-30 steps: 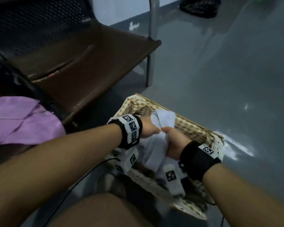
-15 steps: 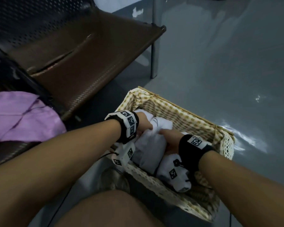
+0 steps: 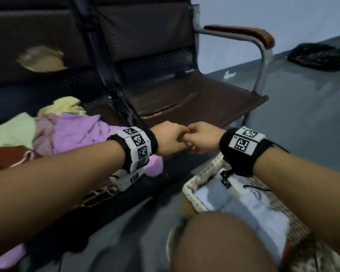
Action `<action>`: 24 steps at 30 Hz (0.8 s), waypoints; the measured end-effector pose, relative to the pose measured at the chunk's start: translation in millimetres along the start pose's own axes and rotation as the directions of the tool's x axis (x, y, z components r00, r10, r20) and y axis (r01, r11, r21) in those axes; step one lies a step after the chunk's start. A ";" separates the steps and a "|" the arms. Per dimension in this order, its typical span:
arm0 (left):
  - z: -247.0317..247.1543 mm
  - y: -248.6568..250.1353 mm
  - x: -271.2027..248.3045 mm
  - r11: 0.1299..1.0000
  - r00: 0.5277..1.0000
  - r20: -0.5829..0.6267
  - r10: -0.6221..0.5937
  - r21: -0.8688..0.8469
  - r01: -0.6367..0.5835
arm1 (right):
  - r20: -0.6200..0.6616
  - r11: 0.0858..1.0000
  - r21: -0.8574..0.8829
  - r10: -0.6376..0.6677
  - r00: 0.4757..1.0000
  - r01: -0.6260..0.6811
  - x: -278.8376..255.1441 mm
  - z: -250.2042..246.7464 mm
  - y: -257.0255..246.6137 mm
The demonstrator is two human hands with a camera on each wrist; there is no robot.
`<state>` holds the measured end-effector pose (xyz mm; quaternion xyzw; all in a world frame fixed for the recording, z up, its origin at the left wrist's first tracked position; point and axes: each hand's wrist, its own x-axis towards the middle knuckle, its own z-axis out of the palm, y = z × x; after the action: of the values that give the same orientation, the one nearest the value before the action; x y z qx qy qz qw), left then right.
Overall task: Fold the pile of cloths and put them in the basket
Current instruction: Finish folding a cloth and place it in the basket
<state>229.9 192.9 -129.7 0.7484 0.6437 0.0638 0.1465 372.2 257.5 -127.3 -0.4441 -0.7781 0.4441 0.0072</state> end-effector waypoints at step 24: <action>39.7 -220.7 -165.2 0.848 0.839 -0.186 -0.510 0.051 0.527 | 0.103 0.645 -0.656 -0.437 0.893 0.392 130.6 185.2 -136.3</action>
<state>5.7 53.6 -218.5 0.5444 0.8346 0.0514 0.0665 124.6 193.0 -194.4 -0.2415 -0.9637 0.1115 -0.0238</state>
